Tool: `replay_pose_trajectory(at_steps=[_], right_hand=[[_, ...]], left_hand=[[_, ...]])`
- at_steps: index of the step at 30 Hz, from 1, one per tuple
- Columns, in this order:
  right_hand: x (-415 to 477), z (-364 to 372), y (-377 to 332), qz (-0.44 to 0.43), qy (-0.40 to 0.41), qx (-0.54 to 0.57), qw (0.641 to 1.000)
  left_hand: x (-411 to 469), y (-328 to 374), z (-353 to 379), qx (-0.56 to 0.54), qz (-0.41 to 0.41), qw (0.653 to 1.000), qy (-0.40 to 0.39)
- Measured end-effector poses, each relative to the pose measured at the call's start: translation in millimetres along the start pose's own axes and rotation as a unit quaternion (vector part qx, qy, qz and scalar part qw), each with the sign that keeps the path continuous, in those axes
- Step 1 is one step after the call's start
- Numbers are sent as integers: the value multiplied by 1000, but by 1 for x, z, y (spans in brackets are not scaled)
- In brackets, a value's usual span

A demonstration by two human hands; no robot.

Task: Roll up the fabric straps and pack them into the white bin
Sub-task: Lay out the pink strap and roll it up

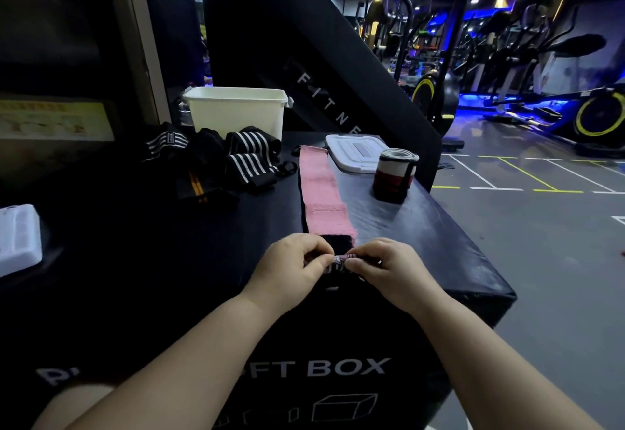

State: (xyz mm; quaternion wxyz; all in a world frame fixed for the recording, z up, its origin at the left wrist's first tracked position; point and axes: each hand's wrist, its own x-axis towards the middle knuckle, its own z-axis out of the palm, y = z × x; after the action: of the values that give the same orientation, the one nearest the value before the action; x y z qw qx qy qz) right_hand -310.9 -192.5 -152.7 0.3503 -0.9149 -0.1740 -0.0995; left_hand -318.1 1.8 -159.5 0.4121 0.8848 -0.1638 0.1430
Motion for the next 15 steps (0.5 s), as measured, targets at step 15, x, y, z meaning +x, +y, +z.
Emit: replay_pose_trajectory(at_steps=[15], right_hand=[[-9,3,4,-20,13,46,999]], left_hand=[[9,1,0,-58,-100,993,-25]])
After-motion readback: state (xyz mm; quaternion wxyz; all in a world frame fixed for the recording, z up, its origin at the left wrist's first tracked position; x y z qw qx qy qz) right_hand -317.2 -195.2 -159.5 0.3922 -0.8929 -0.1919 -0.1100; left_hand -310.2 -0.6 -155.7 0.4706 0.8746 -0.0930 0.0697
